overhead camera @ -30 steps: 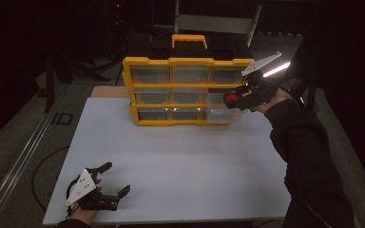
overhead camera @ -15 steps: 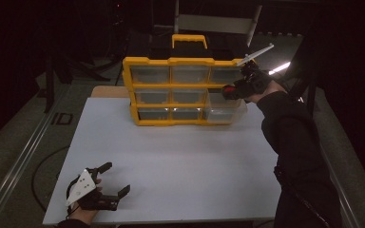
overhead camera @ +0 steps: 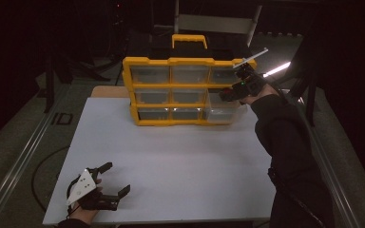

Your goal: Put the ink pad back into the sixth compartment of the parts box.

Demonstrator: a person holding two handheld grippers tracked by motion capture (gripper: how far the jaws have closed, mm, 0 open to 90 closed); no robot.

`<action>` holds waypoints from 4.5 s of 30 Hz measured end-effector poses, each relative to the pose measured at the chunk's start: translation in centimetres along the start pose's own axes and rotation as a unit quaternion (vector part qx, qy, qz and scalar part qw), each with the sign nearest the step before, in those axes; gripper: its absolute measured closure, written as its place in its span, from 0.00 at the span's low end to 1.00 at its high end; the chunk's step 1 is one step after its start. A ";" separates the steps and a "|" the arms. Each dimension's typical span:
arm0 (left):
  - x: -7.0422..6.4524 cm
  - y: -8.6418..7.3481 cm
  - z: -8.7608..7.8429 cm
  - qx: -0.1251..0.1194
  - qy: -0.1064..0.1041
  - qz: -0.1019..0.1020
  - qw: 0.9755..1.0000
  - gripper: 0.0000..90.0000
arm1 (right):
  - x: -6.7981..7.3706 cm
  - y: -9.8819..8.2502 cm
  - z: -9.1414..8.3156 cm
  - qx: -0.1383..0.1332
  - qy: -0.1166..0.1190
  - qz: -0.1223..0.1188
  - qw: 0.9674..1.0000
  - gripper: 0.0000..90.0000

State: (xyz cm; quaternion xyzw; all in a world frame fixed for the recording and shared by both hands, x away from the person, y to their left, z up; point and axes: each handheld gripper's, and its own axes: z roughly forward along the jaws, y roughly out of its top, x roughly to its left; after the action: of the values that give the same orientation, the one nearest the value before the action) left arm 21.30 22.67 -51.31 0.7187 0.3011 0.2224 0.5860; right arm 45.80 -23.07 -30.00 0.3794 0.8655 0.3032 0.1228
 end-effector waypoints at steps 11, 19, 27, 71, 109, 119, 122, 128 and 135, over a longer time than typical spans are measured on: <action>0.0 0.0 0.0 0.001 0.000 -0.001 1.000 0.00 | -0.1 -0.3 1.4 0.018 -0.005 0.012 1.000 0.33; 0.0 -0.1 0.1 0.002 0.000 0.000 1.000 0.00 | -0.4 -0.7 2.1 0.033 0.000 0.026 0.999 0.33; 0.0 0.0 0.0 0.002 0.000 0.000 1.000 0.00 | -0.4 -0.6 1.9 0.025 -0.010 0.040 0.999 0.15; 0.0 0.0 0.0 0.003 0.003 -0.001 1.000 0.00 | 2.0 -4.1 -0.9 -0.088 -0.020 0.037 0.995 0.09; -0.1 0.1 -0.1 0.003 0.001 0.002 1.000 0.00 | 5.7 -12.3 -0.3 -0.188 0.014 -0.012 0.982 0.09; -0.1 0.0 -0.1 0.003 0.001 0.002 1.000 0.00 | 6.0 -14.9 0.5 -0.191 0.026 -0.009 0.981 0.09; -0.1 0.0 0.0 0.003 0.002 0.002 1.000 0.00 | 5.9 -15.8 0.8 -0.198 0.031 -0.011 0.980 0.09; -0.1 0.0 0.0 0.004 0.002 0.003 1.000 0.00 | 5.7 -17.5 1.5 -0.197 0.044 -0.009 0.979 0.09; -0.1 0.0 0.0 0.004 0.002 0.003 1.000 0.00 | 5.9 -19.0 2.6 -0.190 0.054 -0.019 0.980 0.09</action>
State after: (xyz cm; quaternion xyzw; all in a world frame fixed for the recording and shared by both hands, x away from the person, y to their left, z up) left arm 21.21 22.60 -51.26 0.7213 0.3008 0.2242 0.5822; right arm 31.88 -27.72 -43.73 0.3158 0.8047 0.4795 0.1511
